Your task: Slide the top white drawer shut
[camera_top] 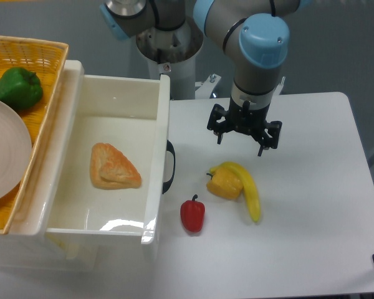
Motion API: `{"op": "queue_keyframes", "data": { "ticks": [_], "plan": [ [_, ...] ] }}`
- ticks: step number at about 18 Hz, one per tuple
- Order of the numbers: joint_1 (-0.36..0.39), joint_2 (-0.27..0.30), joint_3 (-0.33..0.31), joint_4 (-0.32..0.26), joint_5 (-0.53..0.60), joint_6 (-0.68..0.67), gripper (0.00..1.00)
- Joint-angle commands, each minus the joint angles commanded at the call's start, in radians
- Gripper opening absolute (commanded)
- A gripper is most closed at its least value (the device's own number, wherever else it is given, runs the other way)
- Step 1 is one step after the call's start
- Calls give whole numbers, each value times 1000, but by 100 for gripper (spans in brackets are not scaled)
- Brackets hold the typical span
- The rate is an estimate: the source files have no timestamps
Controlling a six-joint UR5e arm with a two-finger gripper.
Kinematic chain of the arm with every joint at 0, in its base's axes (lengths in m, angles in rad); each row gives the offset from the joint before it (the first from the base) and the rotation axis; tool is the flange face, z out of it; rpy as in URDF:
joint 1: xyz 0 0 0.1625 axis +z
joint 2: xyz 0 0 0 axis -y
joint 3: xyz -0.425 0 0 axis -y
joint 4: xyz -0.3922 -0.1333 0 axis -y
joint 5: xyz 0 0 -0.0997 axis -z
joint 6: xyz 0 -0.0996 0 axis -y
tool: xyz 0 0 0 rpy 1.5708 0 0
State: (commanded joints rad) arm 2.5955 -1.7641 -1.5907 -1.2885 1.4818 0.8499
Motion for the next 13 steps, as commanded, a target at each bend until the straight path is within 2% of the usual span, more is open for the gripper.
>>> {"op": "queue_keyframes", "data": {
  "ticks": [3,8,13],
  "plan": [
    [-2,-5,-35,3,0,-5,100],
    [3,-49,-32,31,20,-32,100],
    [2,-72,-29,31,26,-75,100]
  ]
}}
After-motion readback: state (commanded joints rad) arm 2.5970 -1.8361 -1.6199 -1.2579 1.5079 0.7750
